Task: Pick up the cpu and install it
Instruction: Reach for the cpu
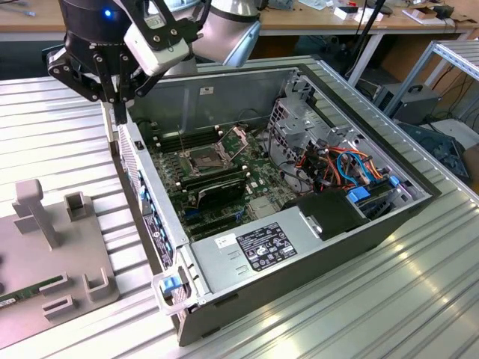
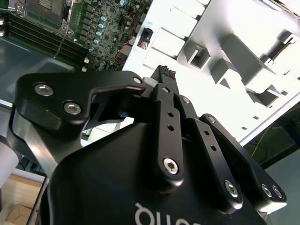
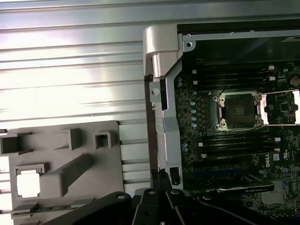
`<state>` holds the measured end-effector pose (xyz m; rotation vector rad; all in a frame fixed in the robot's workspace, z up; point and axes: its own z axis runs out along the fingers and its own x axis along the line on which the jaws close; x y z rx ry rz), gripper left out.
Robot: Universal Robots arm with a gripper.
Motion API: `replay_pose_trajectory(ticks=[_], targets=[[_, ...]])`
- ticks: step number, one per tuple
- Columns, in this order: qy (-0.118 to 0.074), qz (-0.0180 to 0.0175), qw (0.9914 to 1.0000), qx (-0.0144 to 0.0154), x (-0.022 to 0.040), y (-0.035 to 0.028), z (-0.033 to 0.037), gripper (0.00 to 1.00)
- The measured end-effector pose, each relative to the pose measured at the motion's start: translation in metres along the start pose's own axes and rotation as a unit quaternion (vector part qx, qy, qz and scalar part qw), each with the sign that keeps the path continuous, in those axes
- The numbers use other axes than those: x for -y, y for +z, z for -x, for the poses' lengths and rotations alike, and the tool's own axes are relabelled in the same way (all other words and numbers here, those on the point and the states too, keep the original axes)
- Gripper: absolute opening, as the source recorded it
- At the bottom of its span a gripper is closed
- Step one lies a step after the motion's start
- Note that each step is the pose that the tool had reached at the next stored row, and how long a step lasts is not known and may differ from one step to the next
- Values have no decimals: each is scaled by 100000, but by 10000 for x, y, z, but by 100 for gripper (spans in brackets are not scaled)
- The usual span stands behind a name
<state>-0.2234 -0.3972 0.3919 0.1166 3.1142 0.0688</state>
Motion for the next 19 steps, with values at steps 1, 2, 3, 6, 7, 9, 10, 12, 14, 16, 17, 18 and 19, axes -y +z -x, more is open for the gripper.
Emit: replay_pose_trajectory(ticks=[1, 2, 3, 6, 7, 9, 10, 12, 14, 16, 17, 18, 19], targets=[[-2, -1, 100000, 0, 1, 0, -13, 11], [-1, 1, 100000, 1, 2, -1, -22, 11], [-2, 1, 100000, 1, 2, -1, -30, 11], [3, 2, 100000, 3, 4, -1, -55, 11], [1, 2, 100000, 3, 5, -1, -62, 11], [1, 2, 100000, 2, 6, -2, -77, 11], [2, 1, 100000, 2, 6, -2, -82, 11], [3, -2, 100000, -1, 7, -3, -96, 11], [-1, 3, 100000, 2, 8, -3, -108, 11], [-1, 4, 100000, 5, 9, -3, -122, 11], [-2, 1, 100000, 2, 10, -3, -129, 11], [2, 2, 100000, 1, 10, -3, -134, 11], [2, 3, 100000, 1, 10, -3, -137, 11]])
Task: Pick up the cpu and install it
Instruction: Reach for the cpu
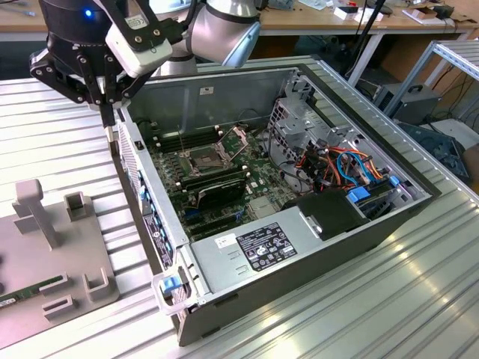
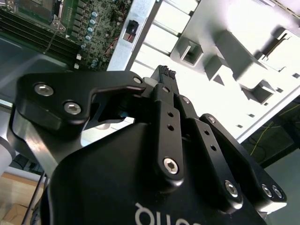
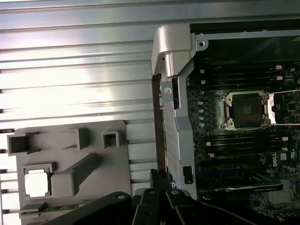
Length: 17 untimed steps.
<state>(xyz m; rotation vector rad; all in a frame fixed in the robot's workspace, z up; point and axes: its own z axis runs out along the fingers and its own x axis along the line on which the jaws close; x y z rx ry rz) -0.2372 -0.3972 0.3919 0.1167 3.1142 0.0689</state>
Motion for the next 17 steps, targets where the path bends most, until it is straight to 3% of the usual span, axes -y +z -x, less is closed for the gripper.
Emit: replay_pose_trajectory(ticks=[17], targets=[[-2, -1, 100000, 0, 3, -1, -44, 11]])
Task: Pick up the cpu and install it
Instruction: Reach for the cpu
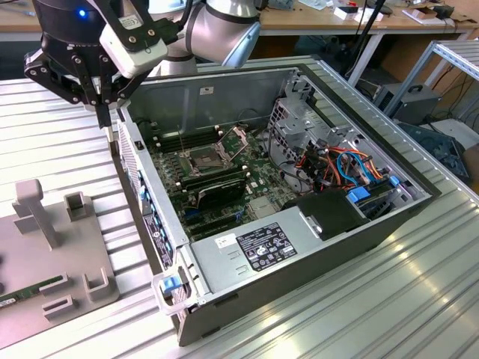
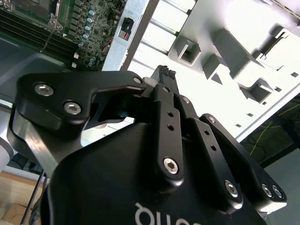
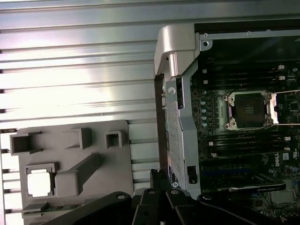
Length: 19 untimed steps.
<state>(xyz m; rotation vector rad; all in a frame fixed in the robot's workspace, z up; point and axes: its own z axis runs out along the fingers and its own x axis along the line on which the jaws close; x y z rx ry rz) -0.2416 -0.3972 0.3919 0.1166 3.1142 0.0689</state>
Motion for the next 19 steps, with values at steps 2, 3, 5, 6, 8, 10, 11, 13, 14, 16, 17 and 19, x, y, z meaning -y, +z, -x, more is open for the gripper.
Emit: replay_pose_trajectory(ticks=[2, 3, 5, 6, 8, 10, 11, 13, 14, 16, 17, 19], targets=[[0, -1, 100000, 0, 0, 0, 0, 11], [5, 0, 100000, 1, 0, 0, -2, 11], [5, -1, 100000, -2, 0, 0, -8, 11], [4, -2, 100000, -3, 1, -1, -13, 11], [4, -1, 100000, -1, 2, -1, -24, 11], [-1, 2, 100000, 1, 2, -1, -35, 11], [-6, -1, 100000, -2, 3, -1, -40, 11], [-1, -3, 100000, 0, 3, -1, -42, 11], [1, -2, 100000, -1, 3, -1, -43, 11], [3, 1, 100000, 0, 3, -1, -46, 11], [6, -3, 100000, -3, 4, -2, -54, 11], [3, 0, 100000, -1, 4, -2, -63, 11]])
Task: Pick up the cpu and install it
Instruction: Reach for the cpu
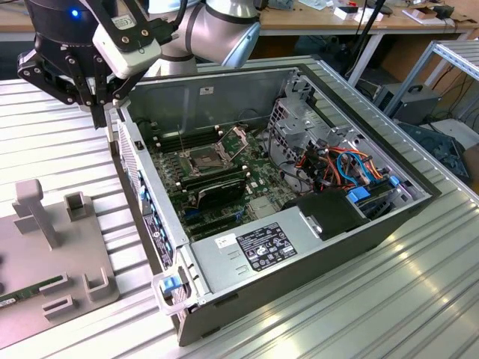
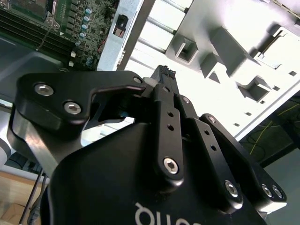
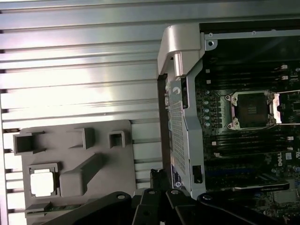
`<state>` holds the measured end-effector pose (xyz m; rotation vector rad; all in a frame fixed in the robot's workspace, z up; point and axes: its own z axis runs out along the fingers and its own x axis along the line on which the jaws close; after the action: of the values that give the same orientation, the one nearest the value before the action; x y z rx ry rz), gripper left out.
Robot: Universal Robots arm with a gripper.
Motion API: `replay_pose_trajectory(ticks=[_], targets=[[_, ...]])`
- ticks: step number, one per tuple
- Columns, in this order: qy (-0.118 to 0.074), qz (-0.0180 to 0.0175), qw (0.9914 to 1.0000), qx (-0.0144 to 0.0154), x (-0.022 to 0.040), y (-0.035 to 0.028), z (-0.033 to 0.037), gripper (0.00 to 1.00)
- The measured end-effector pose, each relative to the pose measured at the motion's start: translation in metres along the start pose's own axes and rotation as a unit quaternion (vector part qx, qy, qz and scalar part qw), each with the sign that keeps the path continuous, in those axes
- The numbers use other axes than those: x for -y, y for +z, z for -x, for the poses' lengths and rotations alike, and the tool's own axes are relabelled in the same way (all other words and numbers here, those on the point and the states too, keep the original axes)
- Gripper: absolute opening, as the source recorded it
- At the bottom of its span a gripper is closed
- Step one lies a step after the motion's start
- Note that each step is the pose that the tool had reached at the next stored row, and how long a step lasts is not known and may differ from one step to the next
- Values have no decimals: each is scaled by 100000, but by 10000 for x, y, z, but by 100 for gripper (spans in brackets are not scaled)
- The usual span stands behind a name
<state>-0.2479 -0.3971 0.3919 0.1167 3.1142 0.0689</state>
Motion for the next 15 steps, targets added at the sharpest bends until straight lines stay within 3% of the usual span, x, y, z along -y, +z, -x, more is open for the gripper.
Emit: replay_pose_trajectory(ticks=[15], targets=[[-3, -3, 100000, -2, 3, -1, -32, 11]])
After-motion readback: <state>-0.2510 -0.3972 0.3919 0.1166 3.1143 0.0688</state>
